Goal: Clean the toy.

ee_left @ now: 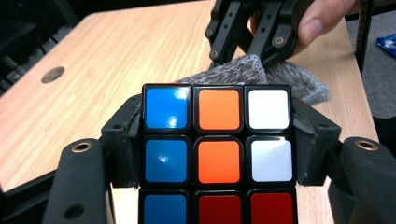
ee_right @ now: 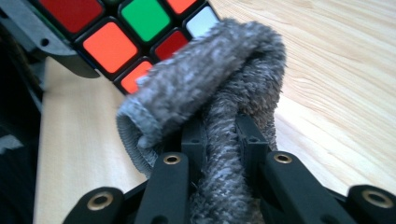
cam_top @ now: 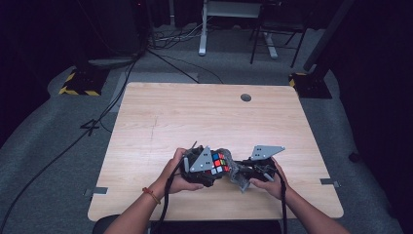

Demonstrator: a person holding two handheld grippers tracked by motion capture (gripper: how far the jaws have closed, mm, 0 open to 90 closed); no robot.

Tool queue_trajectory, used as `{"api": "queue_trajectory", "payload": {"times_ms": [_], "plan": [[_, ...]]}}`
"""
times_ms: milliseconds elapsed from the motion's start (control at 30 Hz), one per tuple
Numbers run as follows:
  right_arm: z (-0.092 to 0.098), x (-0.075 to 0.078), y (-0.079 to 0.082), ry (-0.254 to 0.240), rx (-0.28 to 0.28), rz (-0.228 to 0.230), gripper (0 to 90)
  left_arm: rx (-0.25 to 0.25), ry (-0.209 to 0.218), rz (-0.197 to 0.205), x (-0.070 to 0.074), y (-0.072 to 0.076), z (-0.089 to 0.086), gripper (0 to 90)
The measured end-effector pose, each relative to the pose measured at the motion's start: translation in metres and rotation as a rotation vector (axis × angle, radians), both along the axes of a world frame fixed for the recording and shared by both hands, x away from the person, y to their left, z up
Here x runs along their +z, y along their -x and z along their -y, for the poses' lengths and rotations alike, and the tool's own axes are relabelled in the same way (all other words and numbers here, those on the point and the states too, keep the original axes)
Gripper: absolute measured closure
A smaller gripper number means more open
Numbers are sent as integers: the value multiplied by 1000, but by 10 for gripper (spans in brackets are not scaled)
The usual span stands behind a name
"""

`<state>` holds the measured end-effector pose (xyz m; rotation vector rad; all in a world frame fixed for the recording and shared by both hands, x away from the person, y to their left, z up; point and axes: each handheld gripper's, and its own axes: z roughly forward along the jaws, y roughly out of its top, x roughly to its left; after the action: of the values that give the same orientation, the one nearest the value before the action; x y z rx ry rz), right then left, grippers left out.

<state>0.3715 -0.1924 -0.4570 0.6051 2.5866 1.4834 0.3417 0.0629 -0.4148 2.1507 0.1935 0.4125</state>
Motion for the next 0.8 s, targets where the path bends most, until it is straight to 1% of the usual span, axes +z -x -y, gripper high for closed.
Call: {"api": "queue_trajectory", "payload": {"times_ms": [67, 100, 200, 233, 267, 300, 433, 467, 500, 567, 600, 667, 733, 800], "plan": [[1, 0, 0, -42, 17, -22, 773, -8, -6, 3, -1, 0, 0, 333], [1, 1, 0, -68, 27, -24, 774, -7, -1, 4, 0, 0, 0, 332], [5, 3, 0, -108, 24, -39, 776, -2, -2, -3, -1, -1, -1, 328], [6, 4, 0, -110, 21, -29, 776, 2, -13, -3, -2, -2, -1, 327], [7, 6, 1, -113, 17, -23, 776, 7, -34, -5, -3, -2, 0, 325], [8, 8, 2, -136, 22, -21, 776, 12, -45, -5, -5, -3, 1, 325], [8, 18, 7, -166, 32, 10, 776, 33, -108, -14, -14, -6, 8, 324], [6, 19, 9, -156, 36, 22, 776, 40, -132, -8, -16, -6, 10, 324], [3, 21, 12, -142, 43, 38, 776, 37, -148, -2, -18, -5, 13, 323], [-3, 21, 17, -113, 57, 63, 775, 26, -169, -7, -20, -4, 14, 333], [-5, 21, 18, -95, 57, 75, 775, 29, -167, -5, -21, -5, 14, 334], [-5, 21, 17, -85, 44, 85, 774, 29, -145, -17, -19, -6, 11, 337], [-3, 19, 14, -73, 24, 92, 774, 30, -110, -27, -16, -7, 8, 337], [0, 16, 10, -57, 8, 81, 774, 32, -90, -34, -13, -8, 5, 337]]}}
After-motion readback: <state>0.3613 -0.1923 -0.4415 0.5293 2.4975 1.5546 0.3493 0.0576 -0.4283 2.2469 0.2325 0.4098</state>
